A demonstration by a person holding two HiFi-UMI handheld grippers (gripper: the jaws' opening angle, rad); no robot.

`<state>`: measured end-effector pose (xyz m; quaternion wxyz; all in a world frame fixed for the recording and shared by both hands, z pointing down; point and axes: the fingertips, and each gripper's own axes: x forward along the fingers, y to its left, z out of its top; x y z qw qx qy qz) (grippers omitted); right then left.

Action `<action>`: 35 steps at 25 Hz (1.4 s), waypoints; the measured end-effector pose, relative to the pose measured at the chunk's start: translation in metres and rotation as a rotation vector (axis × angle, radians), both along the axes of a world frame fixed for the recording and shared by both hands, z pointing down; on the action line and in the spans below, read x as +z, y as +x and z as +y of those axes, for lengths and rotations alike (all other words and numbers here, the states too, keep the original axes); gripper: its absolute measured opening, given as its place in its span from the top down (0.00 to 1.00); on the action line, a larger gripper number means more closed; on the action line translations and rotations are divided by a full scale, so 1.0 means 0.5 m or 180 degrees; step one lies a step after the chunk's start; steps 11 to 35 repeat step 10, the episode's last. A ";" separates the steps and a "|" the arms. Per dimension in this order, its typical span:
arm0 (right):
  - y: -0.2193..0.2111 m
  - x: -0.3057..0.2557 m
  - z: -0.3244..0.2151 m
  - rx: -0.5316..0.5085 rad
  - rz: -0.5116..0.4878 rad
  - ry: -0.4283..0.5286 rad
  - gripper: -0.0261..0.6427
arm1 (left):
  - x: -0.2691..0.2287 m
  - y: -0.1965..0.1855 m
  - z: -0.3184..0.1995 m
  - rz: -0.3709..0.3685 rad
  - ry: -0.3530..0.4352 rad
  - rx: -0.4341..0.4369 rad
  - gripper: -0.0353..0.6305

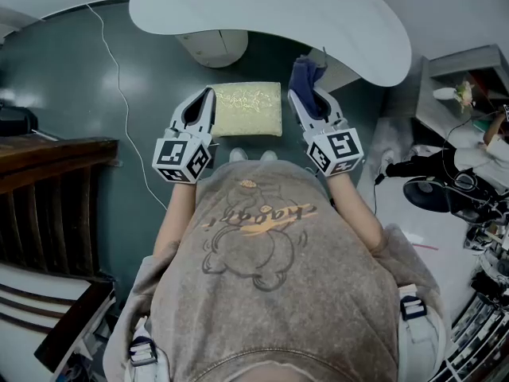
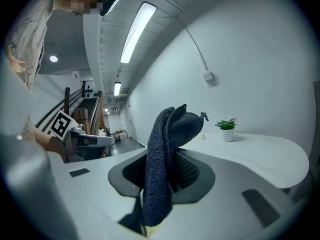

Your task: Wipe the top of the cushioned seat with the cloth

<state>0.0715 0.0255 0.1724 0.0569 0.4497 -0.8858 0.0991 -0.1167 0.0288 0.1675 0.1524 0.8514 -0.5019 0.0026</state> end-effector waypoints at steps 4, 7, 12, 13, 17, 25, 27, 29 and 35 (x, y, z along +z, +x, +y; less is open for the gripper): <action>0.000 0.001 0.002 -0.0001 0.0002 -0.0002 0.79 | 0.000 -0.003 -0.001 0.0007 -0.0013 -0.0023 0.92; 0.000 0.004 0.002 -0.0001 -0.0001 -0.0009 0.79 | 0.004 -0.004 -0.001 0.0004 -0.0030 -0.0032 0.92; -0.001 0.006 0.000 -0.0010 -0.0005 -0.0016 0.79 | 0.008 -0.005 -0.003 0.0001 -0.0049 -0.0047 0.92; -0.001 0.006 0.000 -0.0010 -0.0005 -0.0016 0.79 | 0.008 -0.005 -0.003 0.0001 -0.0049 -0.0047 0.92; -0.001 0.006 0.000 -0.0010 -0.0005 -0.0016 0.79 | 0.008 -0.005 -0.003 0.0001 -0.0049 -0.0047 0.92; -0.001 0.006 0.000 -0.0010 -0.0005 -0.0016 0.79 | 0.008 -0.005 -0.003 0.0001 -0.0049 -0.0047 0.92; -0.001 0.006 0.000 -0.0010 -0.0005 -0.0016 0.79 | 0.008 -0.005 -0.003 0.0001 -0.0049 -0.0047 0.92; -0.001 0.006 0.000 -0.0010 -0.0005 -0.0016 0.79 | 0.008 -0.005 -0.003 0.0001 -0.0049 -0.0047 0.92; -0.001 0.006 0.000 -0.0010 -0.0005 -0.0016 0.79 | 0.008 -0.005 -0.003 0.0001 -0.0049 -0.0047 0.92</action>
